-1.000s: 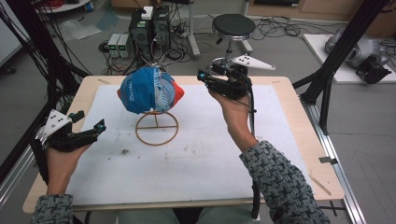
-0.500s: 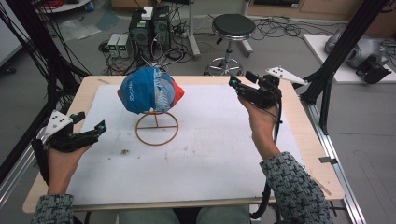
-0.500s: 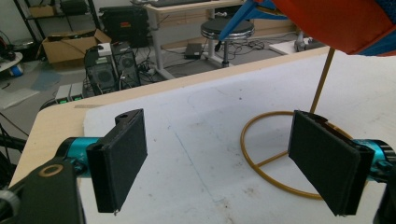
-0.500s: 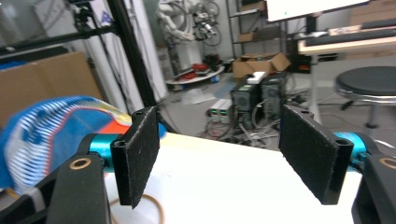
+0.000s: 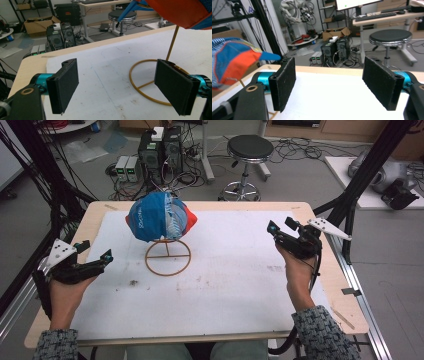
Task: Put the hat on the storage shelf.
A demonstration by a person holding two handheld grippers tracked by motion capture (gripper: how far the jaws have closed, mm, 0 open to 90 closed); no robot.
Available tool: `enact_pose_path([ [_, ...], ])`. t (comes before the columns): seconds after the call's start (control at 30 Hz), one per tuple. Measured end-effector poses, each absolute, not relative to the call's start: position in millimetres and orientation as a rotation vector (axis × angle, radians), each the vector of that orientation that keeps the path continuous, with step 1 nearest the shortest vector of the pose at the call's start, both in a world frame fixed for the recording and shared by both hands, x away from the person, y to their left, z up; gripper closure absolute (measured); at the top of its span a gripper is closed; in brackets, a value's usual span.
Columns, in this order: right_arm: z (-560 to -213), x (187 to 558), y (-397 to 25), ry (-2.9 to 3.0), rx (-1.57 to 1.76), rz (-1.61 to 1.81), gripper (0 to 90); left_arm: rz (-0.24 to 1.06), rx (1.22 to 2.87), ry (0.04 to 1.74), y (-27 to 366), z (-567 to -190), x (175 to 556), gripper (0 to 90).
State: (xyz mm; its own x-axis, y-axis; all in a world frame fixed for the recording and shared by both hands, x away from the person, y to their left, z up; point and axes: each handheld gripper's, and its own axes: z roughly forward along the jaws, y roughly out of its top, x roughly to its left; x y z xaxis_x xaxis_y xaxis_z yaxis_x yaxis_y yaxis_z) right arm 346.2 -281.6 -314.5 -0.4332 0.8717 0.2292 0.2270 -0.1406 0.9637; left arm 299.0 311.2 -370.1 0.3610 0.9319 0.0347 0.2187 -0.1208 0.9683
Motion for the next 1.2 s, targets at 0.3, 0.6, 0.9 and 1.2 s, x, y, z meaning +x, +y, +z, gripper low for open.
enact_pose_path([
  [0.3, -349.7, 333.6, -291.0, 1.620, 1.273, 1.544, 21.4, 0.867, 1.594, 1.062, 311.2, -371.3, 299.7, 19.8],
  [0.6, -380.2, 318.3, -290.1, 1.621, 1.204, 1.483, 19.8, 0.865, 1.600, 1.067, 311.1, -373.0, 300.3, 19.8],
  [0.9, -405.0, 310.2, -290.5, 1.633, 1.159, 1.393, 19.2, 0.854, 1.610, 1.063, 308.3, -374.8, 303.2, 19.8],
  [1.2, -407.5, 306.8, -292.0, 1.621, 1.164, 1.398, 17.4, 0.857, 1.605, 1.059, 308.9, -373.0, 303.5, 19.8],
])
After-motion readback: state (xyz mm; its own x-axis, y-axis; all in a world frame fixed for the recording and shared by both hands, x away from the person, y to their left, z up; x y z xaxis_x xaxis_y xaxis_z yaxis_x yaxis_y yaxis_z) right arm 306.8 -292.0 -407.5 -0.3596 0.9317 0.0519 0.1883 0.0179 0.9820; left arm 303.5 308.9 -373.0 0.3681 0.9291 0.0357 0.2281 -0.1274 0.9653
